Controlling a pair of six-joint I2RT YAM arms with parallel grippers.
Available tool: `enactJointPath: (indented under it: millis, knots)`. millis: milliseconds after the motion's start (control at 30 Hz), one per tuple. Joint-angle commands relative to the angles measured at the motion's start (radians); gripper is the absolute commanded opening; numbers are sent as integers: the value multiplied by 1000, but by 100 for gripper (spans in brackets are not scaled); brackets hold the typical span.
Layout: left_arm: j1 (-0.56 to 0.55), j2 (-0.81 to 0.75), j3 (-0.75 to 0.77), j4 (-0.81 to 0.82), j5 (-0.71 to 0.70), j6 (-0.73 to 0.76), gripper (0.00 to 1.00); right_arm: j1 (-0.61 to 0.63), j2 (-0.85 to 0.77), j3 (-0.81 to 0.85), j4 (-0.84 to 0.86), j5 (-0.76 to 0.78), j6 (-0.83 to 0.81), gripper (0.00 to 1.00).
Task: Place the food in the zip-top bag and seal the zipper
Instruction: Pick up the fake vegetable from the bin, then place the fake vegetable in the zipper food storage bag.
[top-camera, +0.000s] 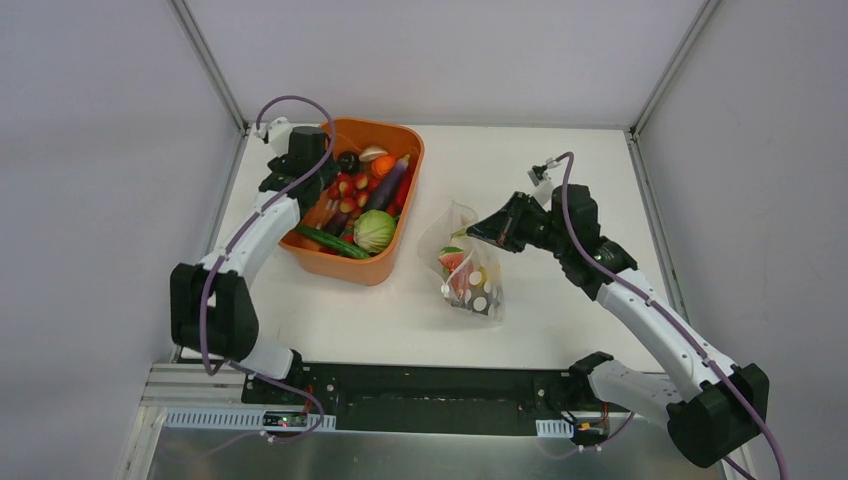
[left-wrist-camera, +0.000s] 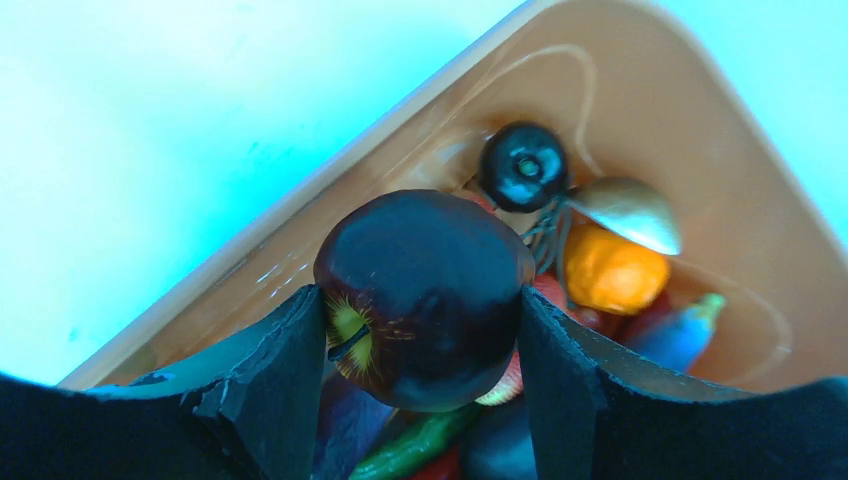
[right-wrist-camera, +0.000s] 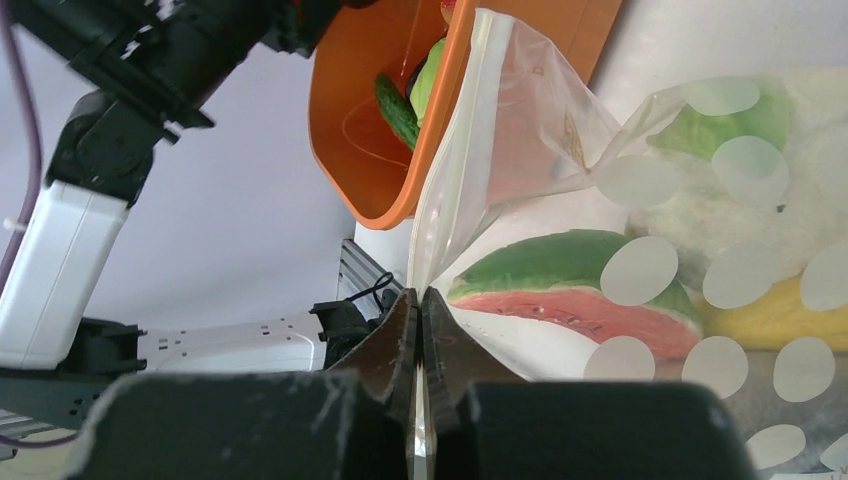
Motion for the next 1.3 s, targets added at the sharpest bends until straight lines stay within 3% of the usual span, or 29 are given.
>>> enactJointPath:
  millis: [0, 267, 467, 733, 1267]
  knots:
    - [13, -183, -28, 6, 44, 53, 19, 2, -32, 6, 31, -1, -2, 0]
    - [-15, -446, -135, 33, 445, -11, 20, 2, -32, 2, 44, -3, 2, 1]
    - [-157, -533, -161, 53, 652, -3, 22, 3, -25, 1, 53, -7, 9, 1]
    - [-430, -533, -284, 286, 586, -104, 22, 3, -20, -10, 81, -22, 24, 0]
    - [-592, -266, -99, 153, 579, -104, 22, 2, -68, -19, 79, 13, 16, 0]
